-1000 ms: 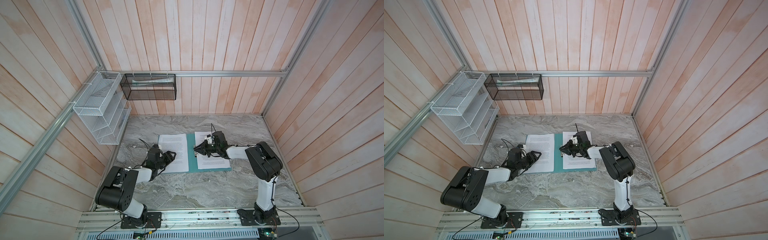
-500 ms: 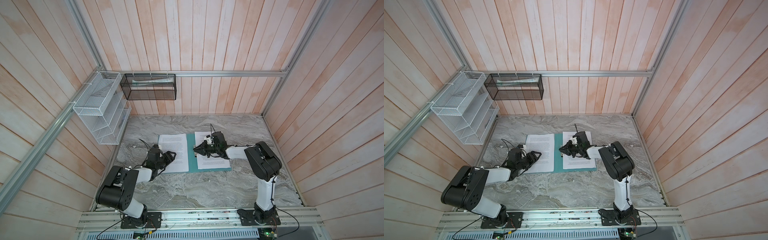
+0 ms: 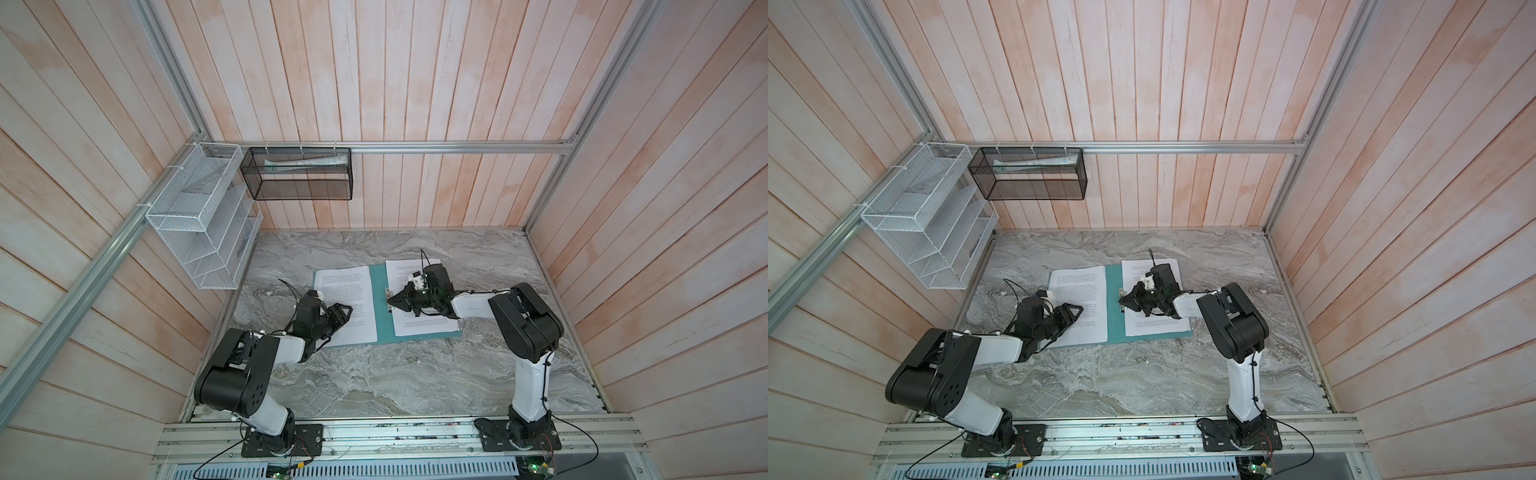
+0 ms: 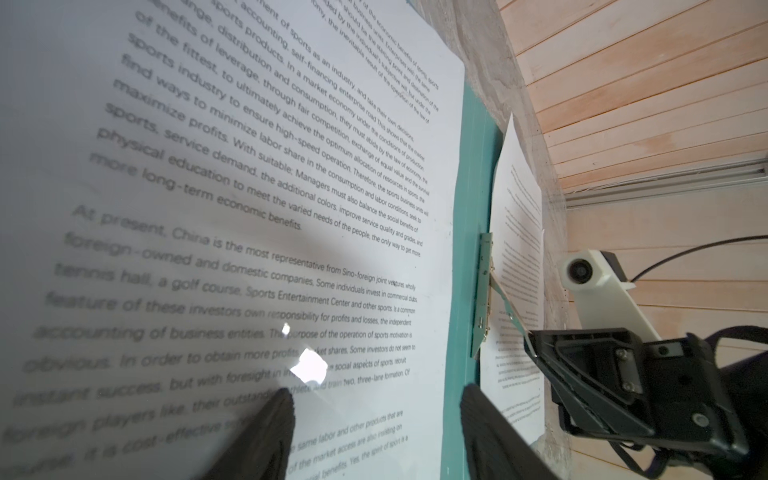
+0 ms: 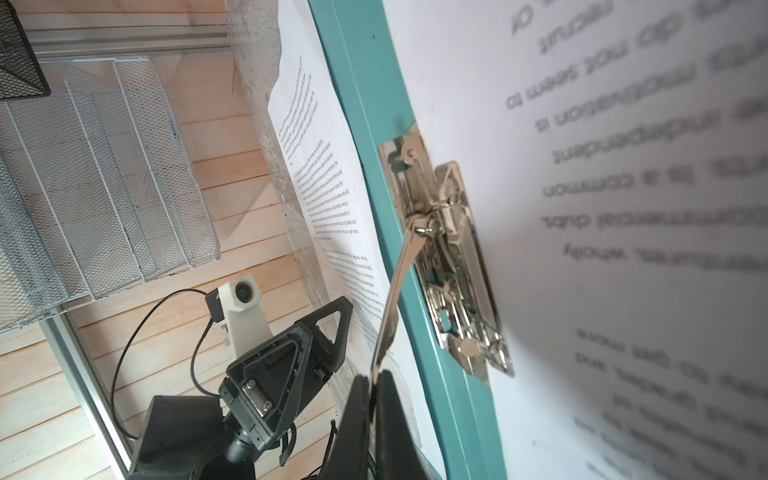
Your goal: Put the files into the folder
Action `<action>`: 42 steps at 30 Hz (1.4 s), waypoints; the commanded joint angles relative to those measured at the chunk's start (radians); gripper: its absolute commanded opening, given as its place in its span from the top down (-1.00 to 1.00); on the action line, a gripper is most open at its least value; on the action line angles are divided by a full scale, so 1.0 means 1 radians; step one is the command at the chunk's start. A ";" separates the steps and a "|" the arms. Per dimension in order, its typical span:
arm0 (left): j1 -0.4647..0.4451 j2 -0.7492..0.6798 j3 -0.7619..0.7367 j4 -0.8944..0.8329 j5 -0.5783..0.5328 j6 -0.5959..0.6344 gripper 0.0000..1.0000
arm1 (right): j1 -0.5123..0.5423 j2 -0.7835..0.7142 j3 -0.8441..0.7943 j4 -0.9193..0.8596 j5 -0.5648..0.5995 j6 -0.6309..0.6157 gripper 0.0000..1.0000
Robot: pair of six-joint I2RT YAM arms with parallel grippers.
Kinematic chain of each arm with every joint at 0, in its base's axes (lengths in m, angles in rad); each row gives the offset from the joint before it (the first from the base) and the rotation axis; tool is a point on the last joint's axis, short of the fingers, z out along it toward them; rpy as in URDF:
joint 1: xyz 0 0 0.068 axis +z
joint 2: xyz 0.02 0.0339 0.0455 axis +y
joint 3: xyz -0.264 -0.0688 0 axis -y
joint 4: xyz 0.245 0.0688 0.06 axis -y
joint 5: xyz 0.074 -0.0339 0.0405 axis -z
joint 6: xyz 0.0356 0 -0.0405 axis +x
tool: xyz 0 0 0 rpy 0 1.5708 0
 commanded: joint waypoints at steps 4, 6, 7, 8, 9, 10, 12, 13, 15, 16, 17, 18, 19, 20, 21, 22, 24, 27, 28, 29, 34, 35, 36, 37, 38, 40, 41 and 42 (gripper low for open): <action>-0.001 0.057 -0.014 0.002 -0.001 0.006 -0.29 | 0.004 0.005 -0.049 -0.012 0.006 -0.019 1.00; 0.001 0.071 -0.019 0.010 0.003 0.003 -0.29 | 0.002 0.012 -0.063 -0.021 0.008 -0.031 1.00; 0.003 0.076 -0.023 0.017 0.004 -0.001 -0.29 | 0.002 0.016 -0.069 -0.034 0.015 -0.040 1.00; 0.002 0.085 -0.028 0.027 0.004 -0.005 -0.28 | 0.002 0.018 -0.076 -0.042 0.022 -0.050 1.00; 0.003 0.091 -0.032 0.033 0.003 -0.009 -0.27 | 0.001 0.024 -0.079 -0.058 0.029 -0.064 1.00; 0.003 0.097 -0.036 0.038 0.002 -0.014 -0.26 | 0.000 0.029 -0.078 -0.073 0.033 -0.074 1.00; 0.003 0.108 -0.047 0.060 0.005 -0.025 -0.25 | -0.001 0.037 -0.079 -0.110 0.055 -0.106 1.00; 0.005 0.111 -0.050 0.066 0.007 -0.028 -0.25 | -0.001 0.041 -0.080 -0.128 0.066 -0.120 1.00; 0.005 0.119 -0.053 0.073 0.007 -0.032 -0.24 | -0.003 0.045 -0.077 -0.167 0.091 -0.154 1.00; 0.005 0.120 -0.056 0.076 0.005 -0.034 -0.24 | -0.003 0.049 -0.076 -0.184 0.105 -0.168 1.00; 0.006 0.125 -0.059 0.082 0.006 -0.037 -0.23 | -0.003 0.050 -0.078 -0.200 0.119 -0.183 1.00; 0.006 0.130 -0.061 0.086 0.008 -0.038 -0.23 | -0.006 0.052 -0.078 -0.218 0.135 -0.200 1.00; 0.008 0.131 -0.062 0.087 0.008 -0.040 -0.23 | -0.005 0.054 -0.076 -0.235 0.148 -0.214 1.00; 0.010 0.135 -0.063 0.091 0.009 -0.043 -0.23 | -0.007 0.057 -0.076 -0.251 0.161 -0.228 1.00; 0.011 0.138 -0.065 0.100 0.012 -0.045 -0.23 | -0.008 0.059 -0.078 -0.263 0.175 -0.239 1.00; 0.012 0.142 -0.067 0.102 0.014 -0.046 -0.22 | -0.010 0.062 -0.078 -0.273 0.183 -0.249 1.00; 0.014 0.148 -0.066 0.110 0.018 -0.046 -0.22 | -0.012 0.066 -0.079 -0.288 0.196 -0.263 1.00; 0.015 0.156 -0.068 0.115 0.021 -0.046 -0.21 | -0.012 0.074 -0.073 -0.320 0.228 -0.286 1.00; 0.017 0.156 -0.070 0.116 0.023 -0.048 -0.21 | -0.011 0.075 -0.069 -0.336 0.238 -0.297 1.00; 0.018 0.156 -0.072 0.119 0.022 -0.049 -0.21 | -0.011 0.075 -0.069 -0.346 0.251 -0.308 1.00; 0.022 0.158 -0.071 0.119 0.024 -0.045 -0.21 | -0.014 0.077 -0.063 -0.405 0.311 -0.357 1.00; 0.022 0.159 -0.072 0.117 0.024 -0.045 -0.21 | -0.012 0.079 -0.060 -0.420 0.328 -0.367 1.00; 0.021 0.160 -0.071 0.119 0.024 -0.046 -0.21 | -0.013 0.078 -0.061 -0.425 0.337 -0.372 1.00; 0.023 0.160 -0.070 0.119 0.024 -0.045 -0.21 | -0.012 0.078 -0.064 -0.422 0.342 -0.376 1.00; 0.022 0.162 -0.068 0.118 0.025 -0.046 -0.21 | -0.010 0.080 -0.060 -0.429 0.347 -0.379 1.00; 0.022 0.164 -0.067 0.122 0.029 -0.046 -0.21 | -0.008 0.089 -0.051 -0.430 0.343 -0.384 1.00; 0.022 0.167 -0.066 0.121 0.030 -0.046 -0.21 | -0.004 0.096 -0.046 -0.432 0.341 -0.383 1.00; 0.022 0.168 -0.065 0.124 0.030 -0.045 -0.21 | 0.000 0.103 -0.043 -0.423 0.324 -0.378 1.00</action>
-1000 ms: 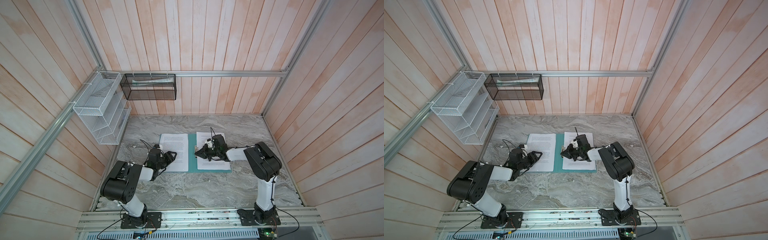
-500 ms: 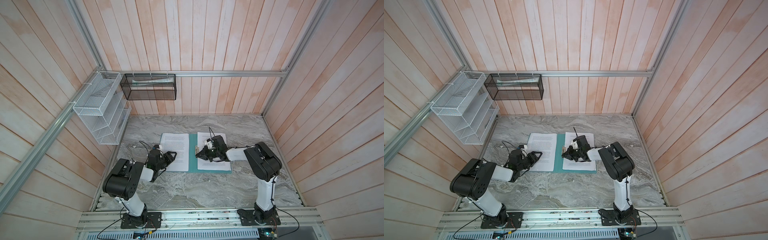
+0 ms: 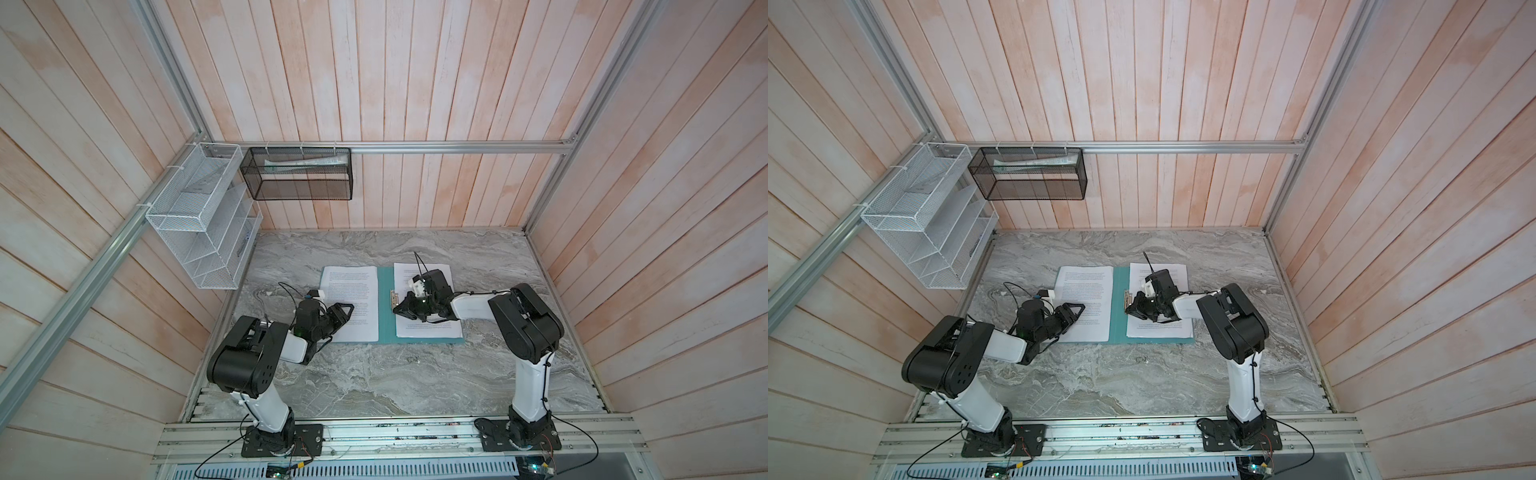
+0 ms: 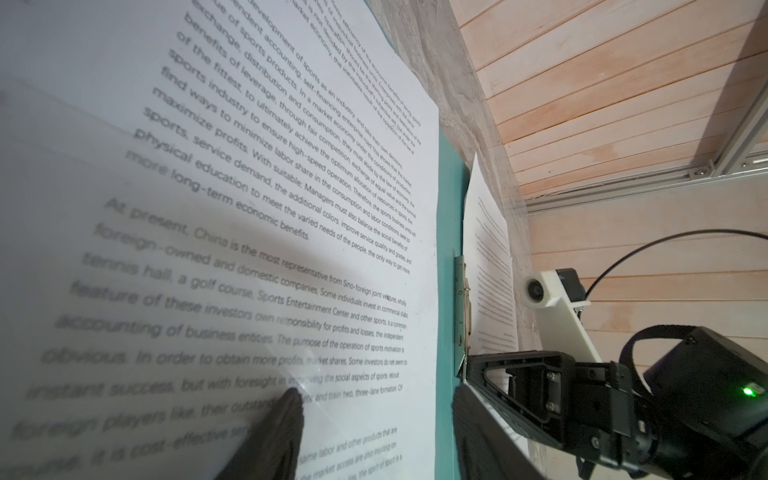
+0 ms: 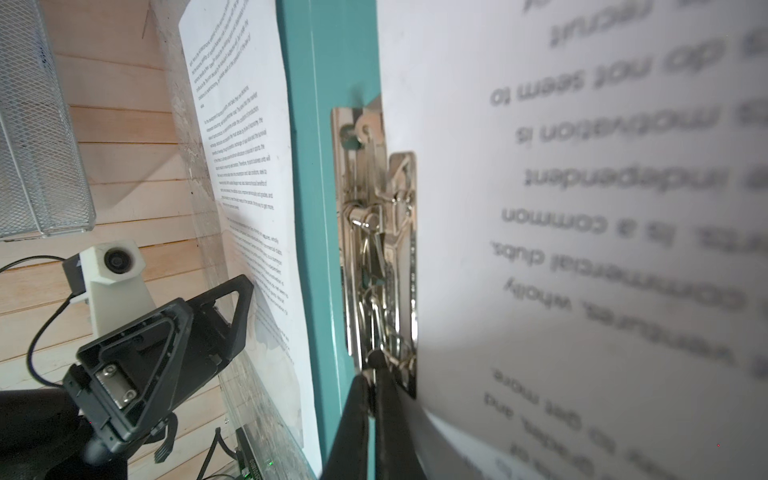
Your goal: Put the files into the folder
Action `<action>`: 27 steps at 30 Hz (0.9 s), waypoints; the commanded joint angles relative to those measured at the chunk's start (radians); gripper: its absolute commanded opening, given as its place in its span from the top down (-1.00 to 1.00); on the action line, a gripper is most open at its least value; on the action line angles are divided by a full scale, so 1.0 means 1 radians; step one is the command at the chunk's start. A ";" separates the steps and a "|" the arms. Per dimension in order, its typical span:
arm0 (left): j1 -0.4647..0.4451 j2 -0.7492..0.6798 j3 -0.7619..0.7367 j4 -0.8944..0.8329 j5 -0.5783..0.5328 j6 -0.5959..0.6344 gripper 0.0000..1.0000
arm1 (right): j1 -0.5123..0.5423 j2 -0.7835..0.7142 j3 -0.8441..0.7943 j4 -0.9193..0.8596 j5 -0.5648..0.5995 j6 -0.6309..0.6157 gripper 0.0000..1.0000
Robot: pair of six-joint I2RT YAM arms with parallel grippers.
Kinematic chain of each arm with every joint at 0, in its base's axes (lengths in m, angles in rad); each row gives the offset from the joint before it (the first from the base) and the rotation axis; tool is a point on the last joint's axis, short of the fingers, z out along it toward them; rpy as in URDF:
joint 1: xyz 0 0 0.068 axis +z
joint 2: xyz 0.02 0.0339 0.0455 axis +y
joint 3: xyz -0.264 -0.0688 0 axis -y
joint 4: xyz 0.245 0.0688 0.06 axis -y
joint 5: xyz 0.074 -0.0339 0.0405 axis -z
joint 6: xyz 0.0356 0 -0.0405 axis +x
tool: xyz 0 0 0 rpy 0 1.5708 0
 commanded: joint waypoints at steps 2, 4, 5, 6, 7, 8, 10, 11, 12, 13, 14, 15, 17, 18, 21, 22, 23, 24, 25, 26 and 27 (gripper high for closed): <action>0.010 0.051 -0.032 -0.132 -0.018 -0.004 -0.21 | 0.010 0.115 -0.011 -0.213 0.165 -0.015 1.00; 0.007 0.056 -0.031 -0.125 -0.018 -0.007 -0.20 | 0.030 0.129 0.020 -0.218 0.142 -0.013 1.00; 0.006 0.061 -0.030 -0.121 -0.016 -0.010 -0.20 | 0.040 0.136 0.040 -0.226 0.137 -0.015 1.00; 0.004 0.064 -0.031 -0.117 -0.015 -0.012 -0.19 | 0.049 0.139 0.051 -0.226 0.127 -0.011 1.00; 0.003 0.067 -0.032 -0.115 -0.016 -0.015 -0.18 | 0.056 0.140 0.059 -0.218 0.115 -0.004 1.00; 0.000 0.070 -0.033 -0.111 -0.016 -0.017 -0.18 | 0.059 0.142 0.065 -0.203 0.093 0.005 1.00; -0.003 0.078 -0.036 -0.105 -0.016 -0.019 -0.18 | 0.063 0.142 0.069 -0.168 0.046 0.032 1.00; -0.004 0.081 -0.037 -0.100 -0.018 -0.020 -0.18 | 0.063 0.142 0.066 -0.135 0.012 0.048 1.00; -0.006 0.085 -0.041 -0.092 -0.016 -0.021 -0.18 | 0.064 0.140 0.060 -0.107 -0.015 0.069 1.00; -0.006 0.090 -0.042 -0.089 -0.016 -0.025 -0.18 | 0.064 0.139 0.062 -0.093 -0.032 0.085 1.00; -0.006 0.097 -0.044 -0.080 -0.016 -0.028 -0.17 | 0.065 0.139 0.061 -0.073 -0.055 0.098 1.00; -0.008 0.106 -0.045 -0.068 -0.015 -0.033 -0.17 | 0.066 0.136 0.062 -0.061 -0.069 0.110 1.00; -0.012 0.123 -0.047 -0.053 -0.013 -0.036 -0.15 | 0.072 0.129 0.081 -0.097 -0.048 0.097 1.00; -0.016 0.134 -0.047 -0.044 -0.013 -0.039 -0.15 | 0.079 0.131 0.115 -0.172 0.004 0.059 1.00; -0.019 0.170 -0.054 0.000 -0.004 -0.055 -0.14 | 0.089 0.163 0.183 -0.342 0.147 -0.015 1.00; -0.018 0.180 -0.055 0.013 0.000 -0.061 -0.15 | 0.090 0.176 0.189 -0.364 0.163 -0.020 1.00; -0.019 0.191 -0.057 0.027 0.004 -0.066 -0.14 | 0.090 0.195 0.198 -0.384 0.176 -0.027 1.00; -0.022 0.197 -0.058 0.038 0.010 -0.068 -0.14 | 0.094 0.212 0.205 -0.405 0.194 -0.034 1.00; -0.024 0.202 -0.060 0.042 0.010 -0.069 -0.13 | 0.102 0.225 0.209 -0.420 0.213 -0.039 1.00; -0.027 0.205 -0.062 0.043 0.006 -0.068 -0.13 | 0.112 0.242 0.216 -0.438 0.242 -0.047 1.00; -0.030 0.207 -0.063 0.043 0.003 -0.065 -0.13 | 0.122 0.263 0.226 -0.455 0.260 -0.056 1.00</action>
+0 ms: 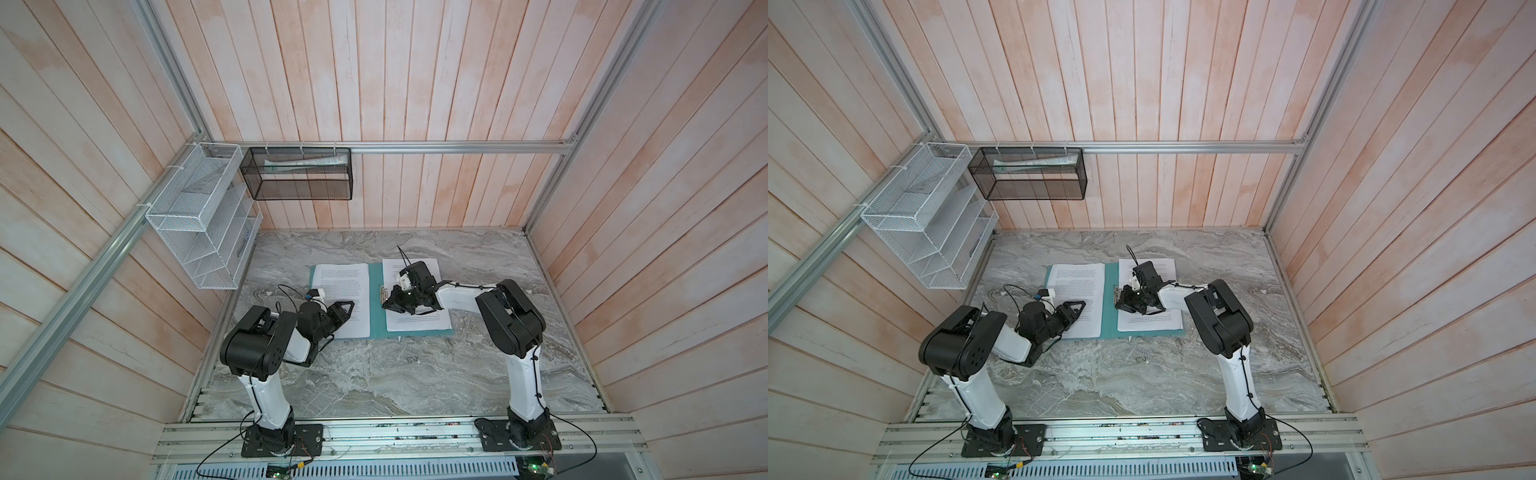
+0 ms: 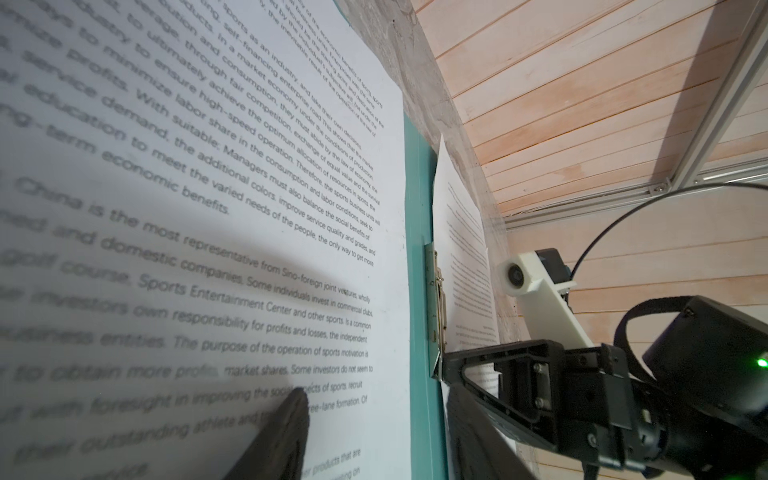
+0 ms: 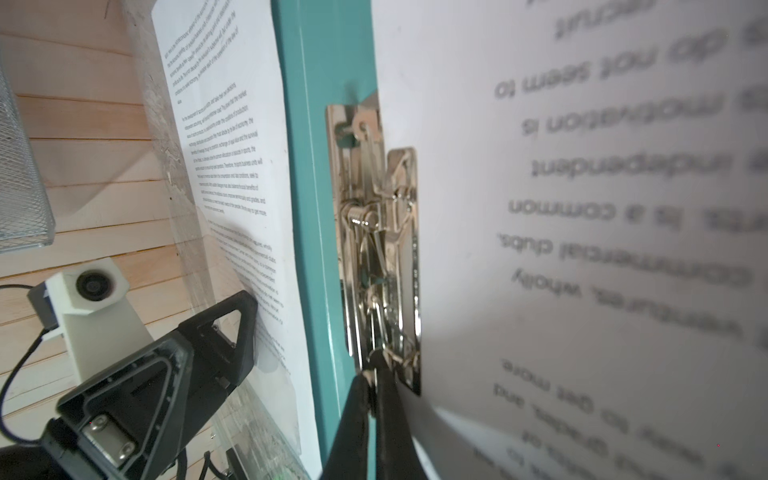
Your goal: Put the files into the folder
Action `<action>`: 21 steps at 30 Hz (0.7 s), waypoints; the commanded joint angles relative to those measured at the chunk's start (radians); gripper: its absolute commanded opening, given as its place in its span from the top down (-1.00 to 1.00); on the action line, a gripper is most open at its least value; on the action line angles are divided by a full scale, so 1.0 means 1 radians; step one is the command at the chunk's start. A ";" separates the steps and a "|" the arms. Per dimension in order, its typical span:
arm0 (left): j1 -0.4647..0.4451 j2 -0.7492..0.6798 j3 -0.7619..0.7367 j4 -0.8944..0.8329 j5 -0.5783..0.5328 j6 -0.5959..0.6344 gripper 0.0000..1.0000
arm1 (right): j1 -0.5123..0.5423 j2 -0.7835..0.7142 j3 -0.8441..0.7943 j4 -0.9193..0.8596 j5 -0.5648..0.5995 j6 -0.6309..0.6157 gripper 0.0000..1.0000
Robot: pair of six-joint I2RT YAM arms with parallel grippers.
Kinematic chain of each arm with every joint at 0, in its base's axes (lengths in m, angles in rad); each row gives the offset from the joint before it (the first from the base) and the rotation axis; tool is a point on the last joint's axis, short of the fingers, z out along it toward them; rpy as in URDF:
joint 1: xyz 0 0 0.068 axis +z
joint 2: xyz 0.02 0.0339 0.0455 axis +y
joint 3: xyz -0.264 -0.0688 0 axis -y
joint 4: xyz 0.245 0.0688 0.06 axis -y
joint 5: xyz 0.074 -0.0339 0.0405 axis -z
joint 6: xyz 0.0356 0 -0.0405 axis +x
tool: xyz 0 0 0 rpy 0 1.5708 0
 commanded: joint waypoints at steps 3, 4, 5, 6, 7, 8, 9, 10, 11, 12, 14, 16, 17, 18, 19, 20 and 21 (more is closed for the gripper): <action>-0.022 0.085 -0.057 -0.192 0.019 -0.019 -0.13 | 0.055 0.192 -0.026 -0.250 0.162 -0.037 1.00; -0.021 0.089 -0.058 -0.184 0.021 -0.020 -0.13 | 0.056 0.195 -0.032 -0.224 0.132 -0.031 1.00; -0.022 0.095 -0.058 -0.181 0.024 -0.021 -0.13 | 0.060 0.195 -0.033 -0.199 0.099 -0.020 1.00; -0.022 0.099 -0.058 -0.180 0.024 -0.023 -0.13 | 0.061 0.188 -0.032 -0.167 0.065 -0.008 1.00; -0.021 0.097 -0.061 -0.176 0.024 -0.026 -0.13 | 0.062 0.177 -0.039 -0.129 0.031 0.007 1.00; -0.019 0.094 -0.064 -0.175 0.023 -0.027 -0.13 | 0.063 0.150 -0.062 -0.053 -0.019 0.036 1.00; -0.018 0.087 -0.065 -0.180 0.019 -0.028 -0.13 | 0.061 0.127 -0.073 -0.006 -0.043 0.059 1.00; -0.017 0.080 -0.065 -0.187 0.017 -0.028 -0.13 | 0.061 0.108 -0.078 0.021 -0.060 0.072 1.00; -0.014 0.069 -0.061 -0.200 0.014 -0.026 -0.13 | 0.060 0.085 -0.081 0.037 -0.066 0.082 1.00; -0.009 0.058 -0.058 -0.215 0.012 -0.022 -0.14 | 0.060 0.062 -0.081 0.036 -0.062 0.090 1.00; 0.003 0.031 -0.050 -0.243 0.015 -0.014 -0.17 | 0.052 0.019 -0.091 0.027 -0.052 0.103 1.00; 0.012 0.000 -0.035 -0.288 0.015 0.006 -0.22 | 0.040 -0.026 -0.119 0.030 -0.043 0.116 1.00; 0.015 -0.021 -0.026 -0.311 0.015 0.017 -0.27 | 0.034 -0.046 -0.138 0.040 -0.041 0.122 1.00; 0.016 -0.044 -0.016 -0.334 0.016 0.027 -0.33 | 0.027 -0.060 -0.151 0.045 -0.044 0.122 1.00; 0.015 -0.066 -0.005 -0.359 0.013 0.037 -0.37 | 0.023 -0.067 -0.158 0.044 -0.044 0.124 1.00; 0.015 -0.093 0.008 -0.389 0.010 0.046 -0.43 | 0.016 -0.072 -0.164 0.052 -0.054 0.127 1.00; 0.014 -0.121 0.021 -0.421 0.011 0.050 -0.49 | 0.011 -0.072 -0.165 0.058 -0.066 0.127 1.00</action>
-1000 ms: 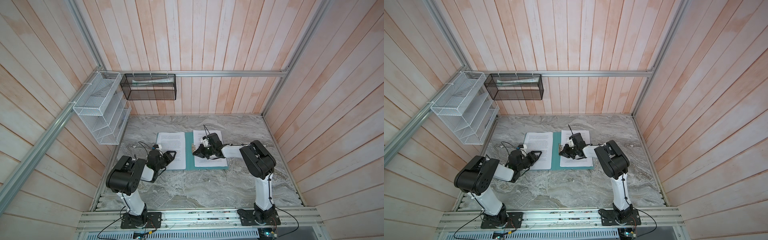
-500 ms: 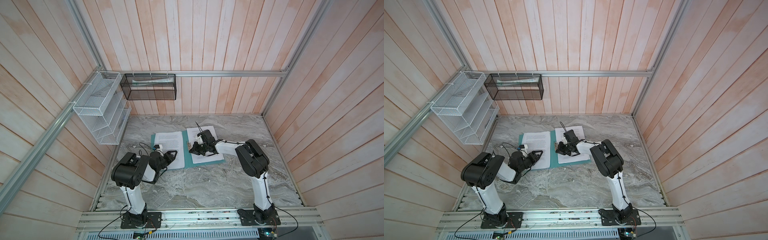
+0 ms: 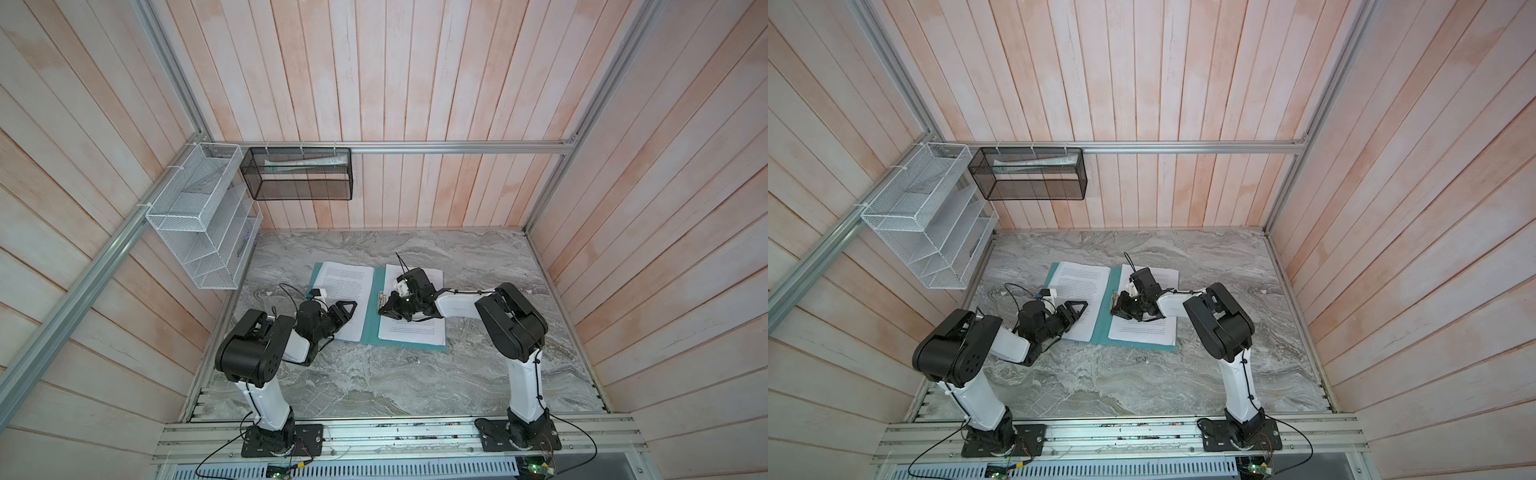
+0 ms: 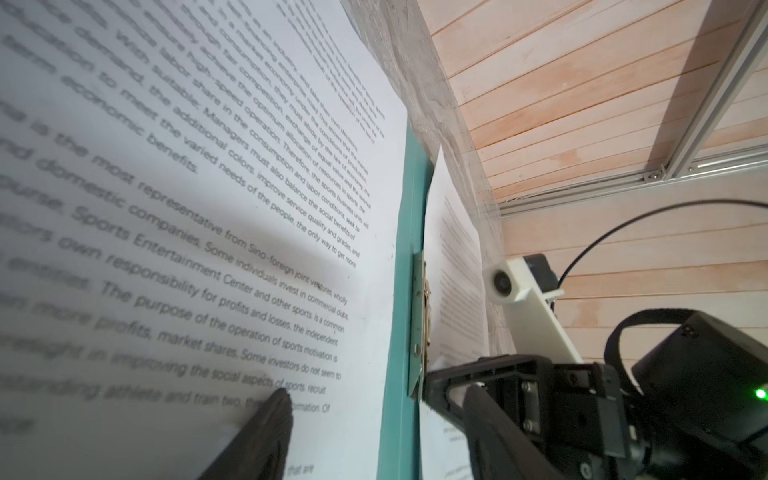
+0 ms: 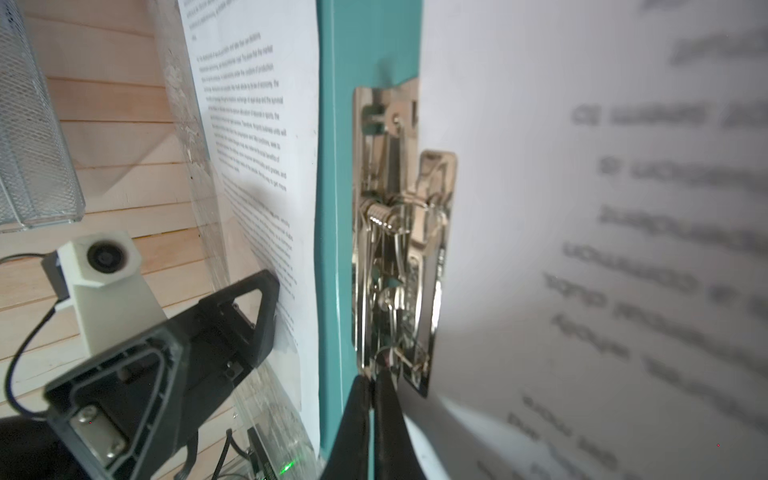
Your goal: Put the files into the folder
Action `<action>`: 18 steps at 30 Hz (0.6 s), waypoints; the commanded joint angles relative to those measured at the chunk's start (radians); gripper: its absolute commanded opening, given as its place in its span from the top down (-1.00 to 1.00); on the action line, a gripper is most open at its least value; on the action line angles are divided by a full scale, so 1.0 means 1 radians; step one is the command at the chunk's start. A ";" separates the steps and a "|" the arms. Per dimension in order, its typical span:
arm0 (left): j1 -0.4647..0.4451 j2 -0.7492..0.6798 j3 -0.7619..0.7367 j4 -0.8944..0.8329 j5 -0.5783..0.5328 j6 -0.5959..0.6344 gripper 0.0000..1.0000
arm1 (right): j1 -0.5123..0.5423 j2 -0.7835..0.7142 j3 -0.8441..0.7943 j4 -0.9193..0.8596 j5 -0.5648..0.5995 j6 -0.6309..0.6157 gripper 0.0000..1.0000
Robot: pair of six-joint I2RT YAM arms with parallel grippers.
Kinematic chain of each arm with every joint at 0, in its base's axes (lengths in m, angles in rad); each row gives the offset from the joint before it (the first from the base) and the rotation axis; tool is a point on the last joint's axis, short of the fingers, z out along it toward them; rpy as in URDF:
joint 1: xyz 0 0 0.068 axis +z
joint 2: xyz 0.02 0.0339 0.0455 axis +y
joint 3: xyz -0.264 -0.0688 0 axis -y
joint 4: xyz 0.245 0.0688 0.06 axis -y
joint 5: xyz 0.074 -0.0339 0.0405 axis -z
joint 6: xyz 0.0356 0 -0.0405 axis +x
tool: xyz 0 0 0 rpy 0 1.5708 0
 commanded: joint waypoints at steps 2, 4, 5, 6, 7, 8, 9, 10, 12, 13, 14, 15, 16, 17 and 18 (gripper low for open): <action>0.010 -0.094 0.030 -0.335 -0.024 0.059 -0.55 | -0.031 -0.006 -0.010 -0.110 0.008 -0.012 1.00; 0.011 -0.170 0.071 -0.440 -0.038 0.090 -0.56 | -0.051 -0.012 0.010 -0.142 0.032 -0.063 1.00; 0.010 -0.213 0.096 -0.496 -0.050 0.112 -0.58 | -0.065 -0.015 0.018 -0.149 0.032 -0.082 1.00; 0.010 -0.252 0.120 -0.552 -0.064 0.134 -0.60 | -0.077 -0.018 0.018 -0.145 0.017 -0.101 1.00; 0.012 -0.282 0.146 -0.598 -0.072 0.154 -0.63 | -0.087 -0.019 0.024 -0.153 0.000 -0.118 1.00; 0.015 -0.312 0.173 -0.645 -0.078 0.175 -0.64 | -0.098 -0.021 0.031 -0.164 -0.013 -0.139 1.00; 0.020 -0.331 0.198 -0.685 -0.082 0.191 -0.65 | -0.105 -0.025 0.032 -0.157 -0.036 -0.149 0.95; 0.029 -0.349 0.223 -0.724 -0.082 0.209 -0.66 | -0.114 -0.033 0.028 -0.148 -0.069 -0.159 0.72; 0.056 -0.372 0.258 -0.775 -0.083 0.232 -0.66 | -0.121 -0.057 0.034 -0.157 -0.097 -0.189 0.29; 0.071 -0.383 0.268 -0.789 -0.086 0.244 -0.66 | -0.125 -0.072 0.040 -0.166 -0.108 -0.207 0.12; 0.087 -0.390 0.280 -0.804 -0.092 0.256 -0.66 | -0.128 -0.087 0.063 -0.200 -0.122 -0.237 0.02; 0.099 -0.394 0.289 -0.817 -0.099 0.265 -0.66 | -0.138 -0.099 0.085 -0.243 -0.124 -0.266 -0.03; 0.114 -0.395 0.299 -0.830 -0.107 0.281 -0.67 | -0.146 -0.121 0.104 -0.277 -0.120 -0.299 -0.11; 0.125 -0.392 0.311 -0.848 -0.116 0.302 -0.70 | -0.161 -0.150 0.114 -0.308 -0.107 -0.336 -0.23; 0.137 -0.383 0.325 -0.873 -0.121 0.323 -0.71 | -0.174 -0.179 0.115 -0.325 -0.080 -0.365 -0.37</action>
